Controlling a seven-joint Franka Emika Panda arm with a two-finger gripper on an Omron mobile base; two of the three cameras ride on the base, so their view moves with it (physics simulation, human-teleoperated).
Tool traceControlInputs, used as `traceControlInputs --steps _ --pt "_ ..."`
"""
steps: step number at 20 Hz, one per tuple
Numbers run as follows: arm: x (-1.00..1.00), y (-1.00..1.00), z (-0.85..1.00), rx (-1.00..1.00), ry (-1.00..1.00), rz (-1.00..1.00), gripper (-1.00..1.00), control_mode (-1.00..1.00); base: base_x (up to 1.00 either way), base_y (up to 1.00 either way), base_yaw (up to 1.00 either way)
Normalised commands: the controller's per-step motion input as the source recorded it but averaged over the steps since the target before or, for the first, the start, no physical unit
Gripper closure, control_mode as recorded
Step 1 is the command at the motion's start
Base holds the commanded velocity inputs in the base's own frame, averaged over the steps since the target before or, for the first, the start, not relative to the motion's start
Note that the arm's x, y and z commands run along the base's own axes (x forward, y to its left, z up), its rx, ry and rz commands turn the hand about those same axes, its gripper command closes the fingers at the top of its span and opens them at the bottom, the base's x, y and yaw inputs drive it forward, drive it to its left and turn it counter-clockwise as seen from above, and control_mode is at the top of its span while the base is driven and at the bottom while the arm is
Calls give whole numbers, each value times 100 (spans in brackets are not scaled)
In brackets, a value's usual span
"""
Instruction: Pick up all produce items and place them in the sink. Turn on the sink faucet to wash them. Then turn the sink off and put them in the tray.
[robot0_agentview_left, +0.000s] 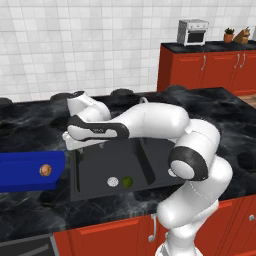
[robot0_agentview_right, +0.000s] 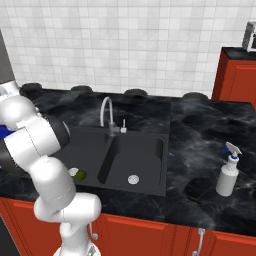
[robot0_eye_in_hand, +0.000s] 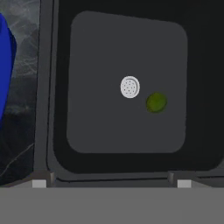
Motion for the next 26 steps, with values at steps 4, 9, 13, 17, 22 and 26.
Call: traceControlInputs --steps 4,9,13,17,22,26 --pt "-15 -47 0 0 -4 -6 -100 -100 0 0 0" --pt "-17 -49 0 0 -6 -6 -100 -100 0 0 0" --pt "-14 -48 0 0 -8 -6 -100 -100 0 0 0" --pt "-13 -48 -1 0 -7 -6 -100 -100 0 0 0" --pt "-7 -40 -8 0 -4 -5 -100 -100 0 0 0" --pt "-1 -33 -18 0 -2 -3 -100 -100 0 0 0"
